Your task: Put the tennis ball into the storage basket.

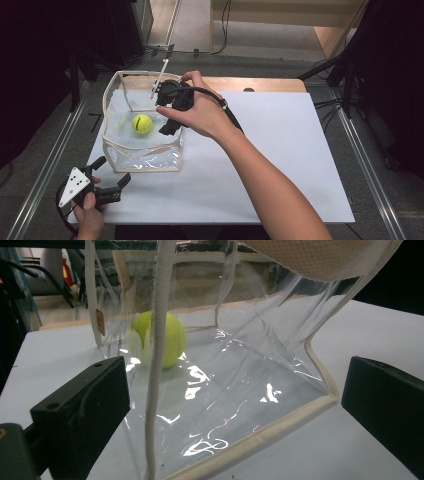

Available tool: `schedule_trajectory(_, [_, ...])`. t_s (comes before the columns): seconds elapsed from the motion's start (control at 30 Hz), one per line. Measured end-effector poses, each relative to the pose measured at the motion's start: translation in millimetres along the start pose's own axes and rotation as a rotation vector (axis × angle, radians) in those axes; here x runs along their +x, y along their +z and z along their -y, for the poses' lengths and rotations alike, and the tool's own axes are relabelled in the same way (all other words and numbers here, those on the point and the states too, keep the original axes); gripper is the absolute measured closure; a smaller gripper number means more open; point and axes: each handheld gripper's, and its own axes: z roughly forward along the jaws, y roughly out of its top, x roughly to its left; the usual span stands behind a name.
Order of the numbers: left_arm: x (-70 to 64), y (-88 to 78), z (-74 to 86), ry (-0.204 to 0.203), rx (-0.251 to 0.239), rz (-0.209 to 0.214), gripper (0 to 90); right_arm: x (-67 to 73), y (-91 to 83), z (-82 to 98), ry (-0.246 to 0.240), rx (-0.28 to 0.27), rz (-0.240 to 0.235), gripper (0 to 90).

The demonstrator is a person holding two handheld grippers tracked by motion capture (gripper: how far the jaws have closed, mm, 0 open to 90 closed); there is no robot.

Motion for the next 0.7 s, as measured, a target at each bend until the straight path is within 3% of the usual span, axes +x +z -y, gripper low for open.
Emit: schedule_trajectory(0.7, [-0.7,0.4,0.1,0.0,0.002,-0.004,0.0,-4.1,-6.0,31.5,0.039,0.001,0.01,0.0])
